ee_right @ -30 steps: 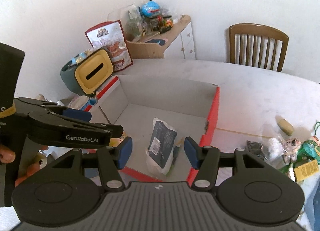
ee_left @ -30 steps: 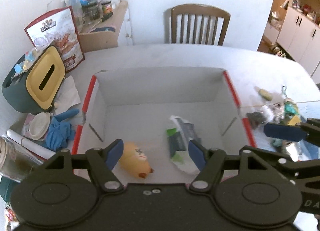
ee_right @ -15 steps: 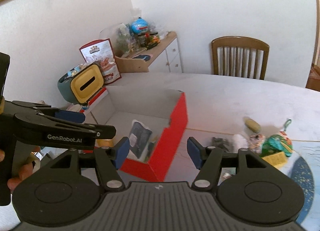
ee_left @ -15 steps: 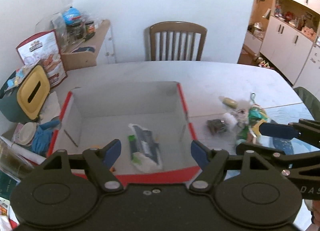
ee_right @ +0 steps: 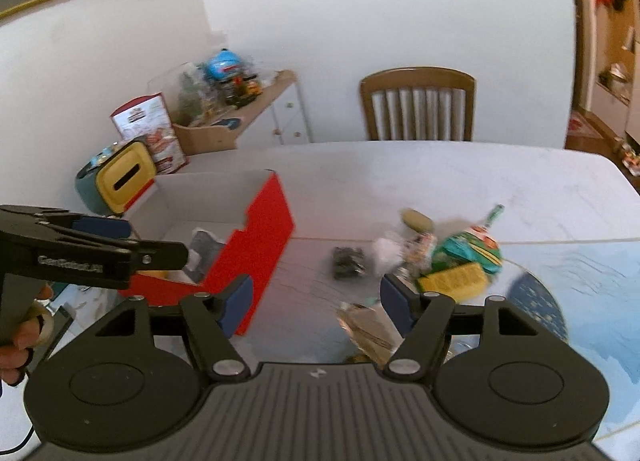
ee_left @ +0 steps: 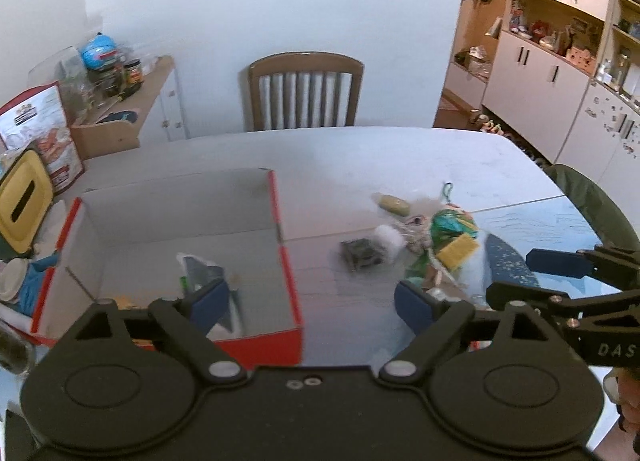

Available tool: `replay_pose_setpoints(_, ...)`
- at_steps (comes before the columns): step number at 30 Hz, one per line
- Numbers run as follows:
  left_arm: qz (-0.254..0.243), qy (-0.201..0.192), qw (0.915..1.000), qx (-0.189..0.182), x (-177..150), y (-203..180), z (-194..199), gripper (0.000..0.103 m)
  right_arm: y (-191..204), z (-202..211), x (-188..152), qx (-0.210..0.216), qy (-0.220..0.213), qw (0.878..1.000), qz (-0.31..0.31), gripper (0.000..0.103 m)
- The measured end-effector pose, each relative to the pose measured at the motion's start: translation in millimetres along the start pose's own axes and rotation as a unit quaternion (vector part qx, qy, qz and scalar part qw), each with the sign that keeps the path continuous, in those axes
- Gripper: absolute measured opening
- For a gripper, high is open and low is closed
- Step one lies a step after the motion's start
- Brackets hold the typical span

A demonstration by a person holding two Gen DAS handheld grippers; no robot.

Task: Organize objects
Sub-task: 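Move both tools back over the item pile on the table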

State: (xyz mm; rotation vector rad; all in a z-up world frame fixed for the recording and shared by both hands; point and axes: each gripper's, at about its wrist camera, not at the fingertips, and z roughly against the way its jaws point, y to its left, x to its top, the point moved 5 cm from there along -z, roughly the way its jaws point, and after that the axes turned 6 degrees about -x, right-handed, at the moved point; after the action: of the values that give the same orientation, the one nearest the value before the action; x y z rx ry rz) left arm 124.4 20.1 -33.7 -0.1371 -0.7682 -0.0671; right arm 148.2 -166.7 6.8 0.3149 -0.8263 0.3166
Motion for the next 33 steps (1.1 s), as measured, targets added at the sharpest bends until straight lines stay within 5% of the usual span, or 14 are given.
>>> replay_pose_setpoints(12,-0.021,-0.016,0.9994,-0.023,-10,-39,-12,0.102,-61,5,-15,-0.029,0.004,0.999,-0.032,0.070)
replay_pose_setpoints(33,-0.025,0.006,0.9980,-0.057,-22,-80,-83,0.102,-78,-52,-75,-0.040,0.070,0.996,0.049,0.070)
